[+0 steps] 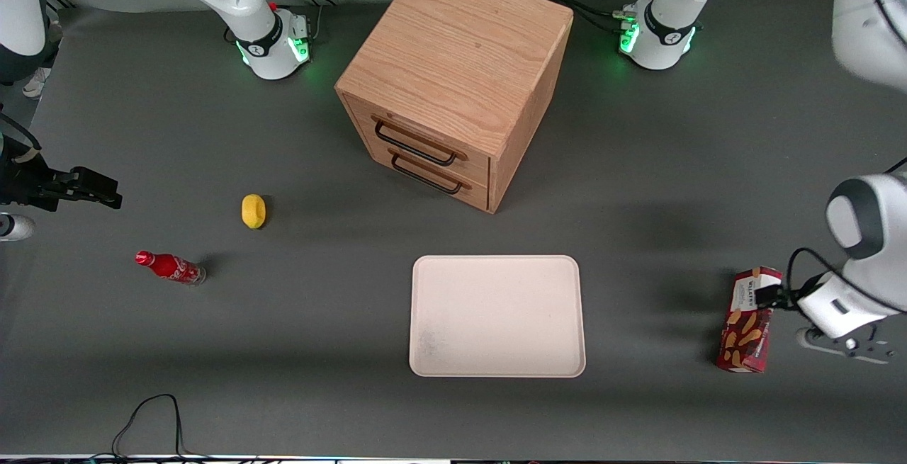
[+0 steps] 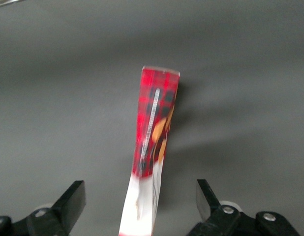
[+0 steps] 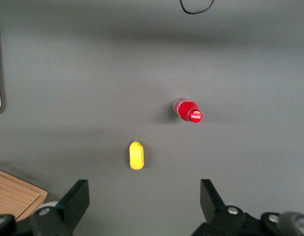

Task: Place red cookie box on tray
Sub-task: 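Close the left gripper on the end of the cookie box, then lift the cookie box and carry it toward the cream tray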

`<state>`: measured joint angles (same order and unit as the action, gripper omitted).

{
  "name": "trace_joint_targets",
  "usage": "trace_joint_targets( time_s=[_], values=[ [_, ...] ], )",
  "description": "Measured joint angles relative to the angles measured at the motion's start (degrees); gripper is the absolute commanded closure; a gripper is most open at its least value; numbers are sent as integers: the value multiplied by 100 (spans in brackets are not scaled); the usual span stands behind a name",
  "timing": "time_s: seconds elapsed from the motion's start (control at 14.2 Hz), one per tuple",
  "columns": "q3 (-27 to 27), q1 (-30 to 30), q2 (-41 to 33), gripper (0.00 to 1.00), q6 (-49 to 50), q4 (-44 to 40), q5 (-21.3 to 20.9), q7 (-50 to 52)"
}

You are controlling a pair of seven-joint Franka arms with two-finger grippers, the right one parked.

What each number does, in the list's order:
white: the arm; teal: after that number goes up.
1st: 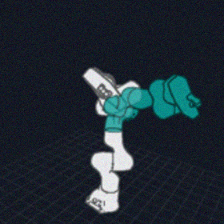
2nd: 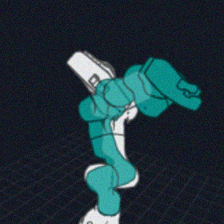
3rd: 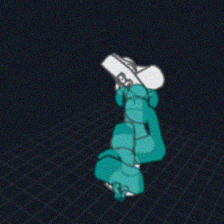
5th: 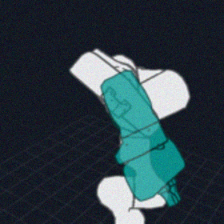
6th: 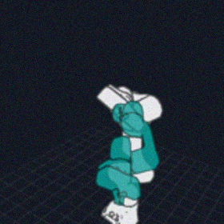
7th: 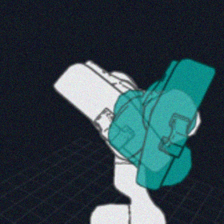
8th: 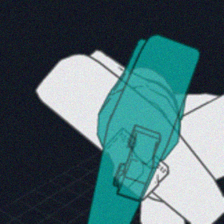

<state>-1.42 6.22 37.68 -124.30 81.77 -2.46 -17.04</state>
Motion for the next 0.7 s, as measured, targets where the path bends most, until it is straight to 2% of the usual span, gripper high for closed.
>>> trace_joint_targets(
  time_s=[0.14,0.21,0.28,0.42,0.49,0.7],
  values=[
    [56,-54,293,3,-316,-8,136,-86],
    [71,-71,380,22,-393,-10,157,-129],
    [86,-83,426,48,-426,-13,160,-146],
    [103,-93,441,91,-440,-27,160,-225],
    [109,-95,441,100,-440,-46,160,-272],
    [123,-102,444,100,-440,-59,159,-522]
  ],
)
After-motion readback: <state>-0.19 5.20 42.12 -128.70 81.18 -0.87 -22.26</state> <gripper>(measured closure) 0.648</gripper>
